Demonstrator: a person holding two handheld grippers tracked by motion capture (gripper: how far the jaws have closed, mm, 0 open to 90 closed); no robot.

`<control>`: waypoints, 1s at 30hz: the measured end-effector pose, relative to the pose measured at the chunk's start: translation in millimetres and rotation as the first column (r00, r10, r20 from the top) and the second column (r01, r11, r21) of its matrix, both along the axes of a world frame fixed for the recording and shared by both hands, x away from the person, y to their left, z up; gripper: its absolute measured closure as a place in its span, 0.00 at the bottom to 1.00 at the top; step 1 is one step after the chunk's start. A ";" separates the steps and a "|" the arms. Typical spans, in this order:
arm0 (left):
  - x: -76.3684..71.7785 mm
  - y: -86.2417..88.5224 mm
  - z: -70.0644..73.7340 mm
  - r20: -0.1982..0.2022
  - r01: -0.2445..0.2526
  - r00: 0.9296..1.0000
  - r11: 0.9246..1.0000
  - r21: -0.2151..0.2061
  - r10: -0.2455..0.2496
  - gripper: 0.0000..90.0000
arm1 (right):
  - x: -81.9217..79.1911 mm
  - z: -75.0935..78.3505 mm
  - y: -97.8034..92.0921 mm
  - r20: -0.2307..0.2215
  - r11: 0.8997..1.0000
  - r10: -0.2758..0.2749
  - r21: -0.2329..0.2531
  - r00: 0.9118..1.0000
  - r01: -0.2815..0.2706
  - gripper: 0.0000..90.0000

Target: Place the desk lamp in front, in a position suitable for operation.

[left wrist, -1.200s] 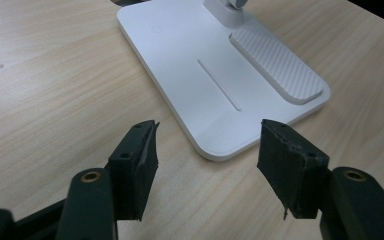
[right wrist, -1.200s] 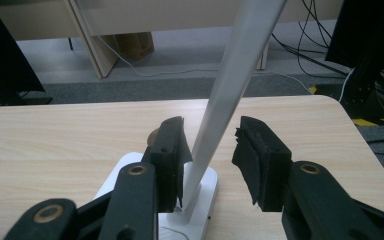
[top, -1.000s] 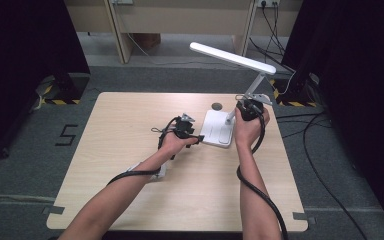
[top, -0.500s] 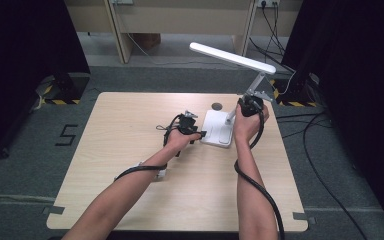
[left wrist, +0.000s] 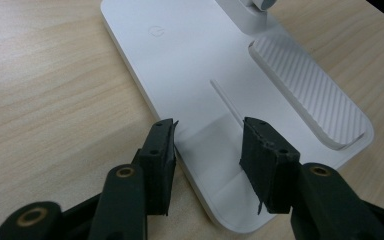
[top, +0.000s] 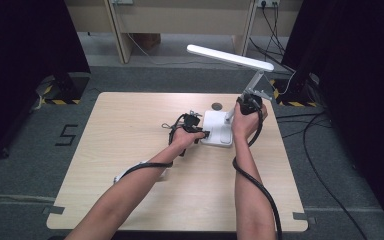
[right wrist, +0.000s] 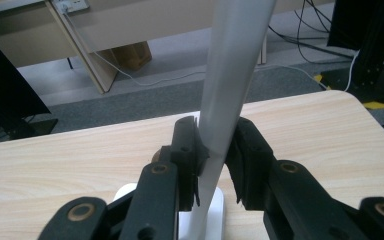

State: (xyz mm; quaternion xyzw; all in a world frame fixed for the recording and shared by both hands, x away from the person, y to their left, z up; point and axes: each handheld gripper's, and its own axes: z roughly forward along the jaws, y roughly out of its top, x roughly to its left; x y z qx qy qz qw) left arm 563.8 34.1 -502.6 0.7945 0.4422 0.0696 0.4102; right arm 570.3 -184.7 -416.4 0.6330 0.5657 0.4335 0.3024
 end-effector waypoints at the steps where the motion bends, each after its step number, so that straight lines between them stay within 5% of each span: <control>1: 0.4 1.0 -0.1 -0.010 0.001 1.000 1.000 -0.005 -0.001 0.62 | -0.1 0.0 0.3 -0.003 1.000 -0.004 0.014 1.000 0.004 0.83; 16: -20.4 7.2 8.3 -0.019 0.059 0.998 0.994 0.090 -0.057 0.64 | -15.1 1.3 8.7 -0.016 0.999 0.035 0.034 0.999 -0.035 0.84; 21: -33.1 13.9 13.7 -0.026 0.101 0.995 0.983 0.155 -0.099 0.65 | -32.1 1.2 16.8 -0.016 0.998 0.048 0.034 0.999 -0.047 0.84; 30: -63.1 28.9 15.8 -0.008 0.136 0.990 0.970 0.204 -0.138 0.65 | -57.8 -1.0 30.3 -0.003 0.995 0.086 0.049 0.996 -0.085 0.84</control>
